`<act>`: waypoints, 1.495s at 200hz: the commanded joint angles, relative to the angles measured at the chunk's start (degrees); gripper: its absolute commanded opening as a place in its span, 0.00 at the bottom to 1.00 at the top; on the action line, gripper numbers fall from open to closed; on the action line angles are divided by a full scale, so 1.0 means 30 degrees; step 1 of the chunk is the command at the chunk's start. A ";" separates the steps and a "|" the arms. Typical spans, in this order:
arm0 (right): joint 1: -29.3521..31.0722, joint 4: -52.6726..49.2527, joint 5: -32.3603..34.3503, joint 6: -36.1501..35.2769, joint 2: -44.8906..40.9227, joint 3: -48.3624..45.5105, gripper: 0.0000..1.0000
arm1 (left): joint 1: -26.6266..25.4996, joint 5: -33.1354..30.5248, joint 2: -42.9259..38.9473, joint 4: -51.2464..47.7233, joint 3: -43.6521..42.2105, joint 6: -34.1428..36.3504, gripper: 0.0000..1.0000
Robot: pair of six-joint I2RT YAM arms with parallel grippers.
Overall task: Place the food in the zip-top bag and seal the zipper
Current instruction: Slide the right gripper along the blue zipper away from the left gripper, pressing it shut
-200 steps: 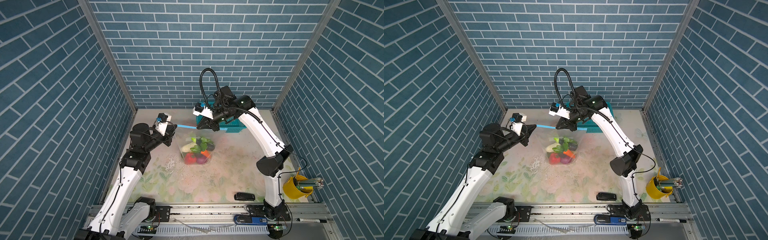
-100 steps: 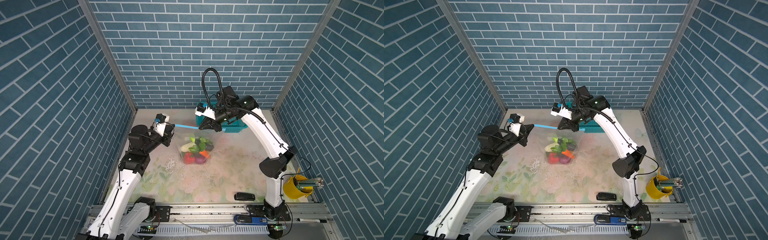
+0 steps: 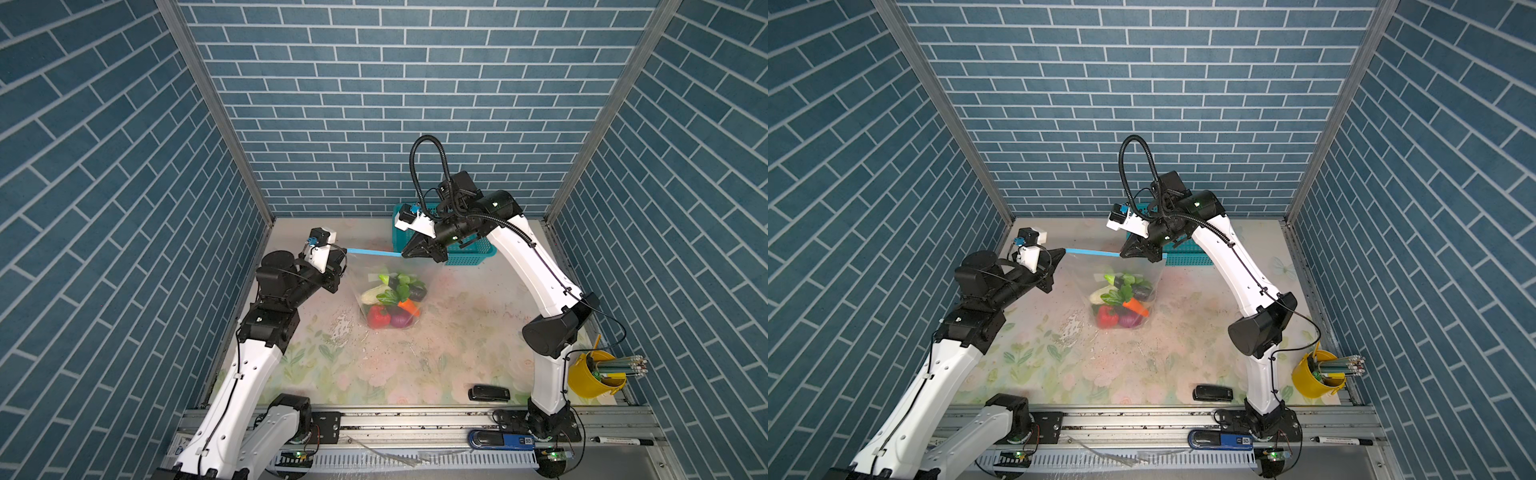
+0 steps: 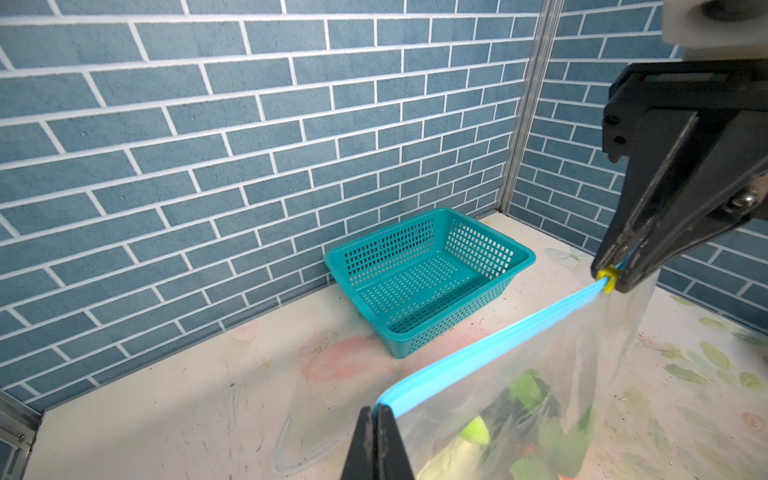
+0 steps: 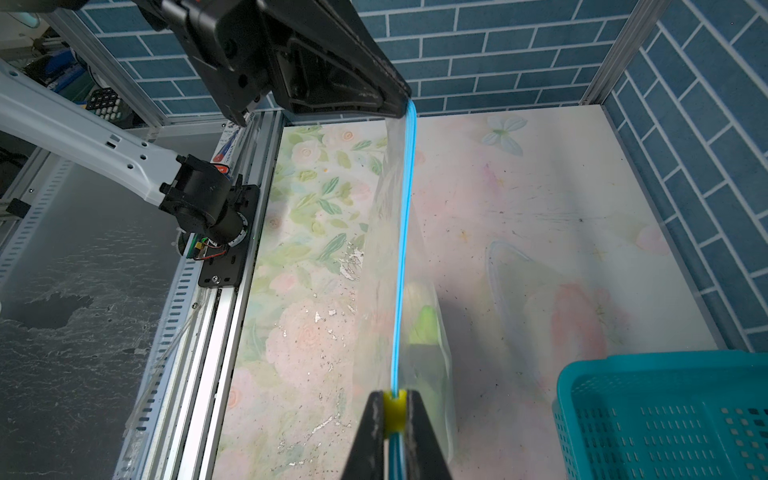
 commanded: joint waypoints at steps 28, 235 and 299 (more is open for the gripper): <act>-0.0573 -0.0423 -0.0048 -0.0204 -0.1436 -0.0626 0.00 | 0.0627 -0.1237 0.0141 0.0091 0.0006 -0.0110 0.00; -0.1825 0.0934 0.0141 0.0209 -0.3508 -0.3574 0.00 | 0.1117 -0.1099 -0.0016 0.0123 -0.0141 -0.0246 0.00; -0.1990 0.1159 0.0179 0.0292 -0.3697 -0.3793 0.00 | 0.1375 -0.1295 -0.0137 0.0441 -0.0426 -0.0517 0.00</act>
